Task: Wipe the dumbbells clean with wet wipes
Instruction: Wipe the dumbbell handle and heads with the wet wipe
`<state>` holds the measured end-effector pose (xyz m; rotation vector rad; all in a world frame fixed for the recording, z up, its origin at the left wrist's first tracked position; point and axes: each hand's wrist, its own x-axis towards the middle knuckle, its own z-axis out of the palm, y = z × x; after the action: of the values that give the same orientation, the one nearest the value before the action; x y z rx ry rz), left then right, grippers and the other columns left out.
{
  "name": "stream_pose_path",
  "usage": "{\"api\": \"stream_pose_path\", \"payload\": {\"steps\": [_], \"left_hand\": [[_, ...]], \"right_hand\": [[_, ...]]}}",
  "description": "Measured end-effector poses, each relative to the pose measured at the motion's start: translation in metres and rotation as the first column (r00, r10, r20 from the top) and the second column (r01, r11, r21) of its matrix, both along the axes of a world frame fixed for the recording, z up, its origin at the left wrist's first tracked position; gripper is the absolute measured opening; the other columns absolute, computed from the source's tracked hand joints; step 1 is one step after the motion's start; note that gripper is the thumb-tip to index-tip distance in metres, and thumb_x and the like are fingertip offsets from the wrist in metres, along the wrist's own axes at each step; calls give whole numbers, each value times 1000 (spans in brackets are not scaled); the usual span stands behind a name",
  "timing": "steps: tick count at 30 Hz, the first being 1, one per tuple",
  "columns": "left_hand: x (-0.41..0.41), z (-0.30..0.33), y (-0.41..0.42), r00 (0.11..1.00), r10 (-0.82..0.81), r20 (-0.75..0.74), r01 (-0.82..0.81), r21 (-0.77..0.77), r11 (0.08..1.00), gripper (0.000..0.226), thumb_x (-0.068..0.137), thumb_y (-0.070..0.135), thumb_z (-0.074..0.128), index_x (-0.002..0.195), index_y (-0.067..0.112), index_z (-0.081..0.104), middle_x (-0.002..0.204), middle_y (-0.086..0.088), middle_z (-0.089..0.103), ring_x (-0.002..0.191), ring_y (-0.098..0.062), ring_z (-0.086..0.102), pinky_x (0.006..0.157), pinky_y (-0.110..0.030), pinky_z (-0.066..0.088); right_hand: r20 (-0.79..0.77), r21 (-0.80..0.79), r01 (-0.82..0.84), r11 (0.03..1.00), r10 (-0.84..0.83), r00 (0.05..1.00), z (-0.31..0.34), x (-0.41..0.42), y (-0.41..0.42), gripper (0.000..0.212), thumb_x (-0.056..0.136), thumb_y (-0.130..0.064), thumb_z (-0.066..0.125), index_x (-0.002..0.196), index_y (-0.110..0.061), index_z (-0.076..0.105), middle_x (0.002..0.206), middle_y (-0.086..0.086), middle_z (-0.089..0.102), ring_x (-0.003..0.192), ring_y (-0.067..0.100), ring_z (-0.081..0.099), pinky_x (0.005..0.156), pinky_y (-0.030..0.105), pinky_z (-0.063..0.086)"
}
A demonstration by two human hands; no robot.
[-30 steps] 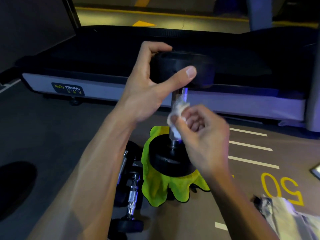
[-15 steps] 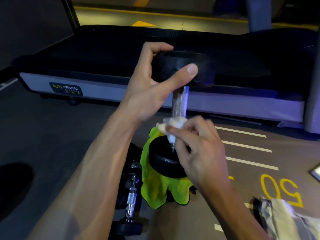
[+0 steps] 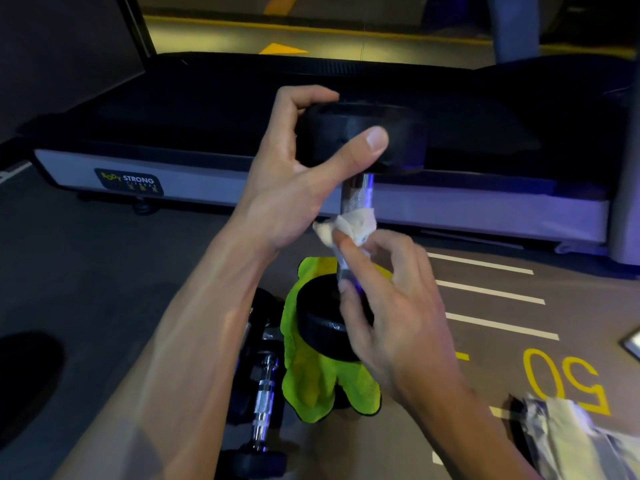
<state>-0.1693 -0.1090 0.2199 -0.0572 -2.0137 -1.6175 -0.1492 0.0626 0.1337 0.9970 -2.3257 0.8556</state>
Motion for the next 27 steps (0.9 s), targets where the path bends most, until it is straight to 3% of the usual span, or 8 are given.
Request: {"api": "stream_pose_path", "payload": {"steps": [4, 8, 15, 20, 25, 27], "left_hand": [[1, 1, 2, 1000, -20, 0, 20, 0, 1000, 52, 87, 41, 81, 127, 26, 52, 122, 7, 61, 111, -1, 63, 94, -23, 52], [1, 2, -1, 1000, -6, 3, 6, 10, 1000, 50, 89, 37, 78, 128, 24, 51, 120, 9, 60, 107, 4, 63, 93, -21, 52], [1, 2, -4, 1000, -16, 22, 16, 6, 1000, 53, 88, 41, 78, 131, 25, 51, 119, 11, 61, 109, 2, 65, 92, -22, 53], [-1, 1, -4, 1000, 14, 27, -14, -3, 1000, 58, 82, 54, 77, 129, 30, 53, 123, 10, 60, 116, -3, 62, 100, -30, 53], [-4, 2, 2, 999, -5, 32, 5, 6, 1000, 52, 89, 40, 80, 131, 26, 52, 124, 7, 60, 112, 2, 63, 92, -21, 53], [-5, 2, 2, 1000, 4, 22, -5, 13, 1000, 51, 88, 41, 81, 129, 27, 54, 122, 8, 61, 110, 4, 63, 92, -19, 52]], "right_hand": [[-23, 95, 112, 989, -110, 994, 25, -16, -5, 64, 97, -23, 61, 158, -22, 41, 150, 9, 38, 142, 31, 38, 109, 47, 44], [25, 96, 78, 992, -81, 996, 14, -8, 1, 65, 99, -24, 59, 160, -21, 38, 163, 7, 37, 150, 29, 37, 114, 50, 41], [-68, 93, 86, 992, -80, 994, 21, -13, -7, 52, 99, -25, 58, 150, -14, 53, 162, 5, 40, 148, 30, 37, 116, 47, 36], [-72, 128, 21, 992, -12, 997, 20, -10, -1, 42, 97, -23, 61, 138, -15, 61, 149, 1, 50, 134, 27, 44, 105, 43, 40], [-69, 234, 218, 948, -207, 976, 35, -11, -20, 50, 100, -37, 50, 147, -21, 52, 154, 2, 34, 144, 36, 33, 110, 52, 35], [-74, 239, 234, 942, -223, 972, 24, -2, -14, 50, 99, -37, 53, 147, -23, 52, 155, 0, 36, 141, 36, 37, 111, 54, 34]]}}
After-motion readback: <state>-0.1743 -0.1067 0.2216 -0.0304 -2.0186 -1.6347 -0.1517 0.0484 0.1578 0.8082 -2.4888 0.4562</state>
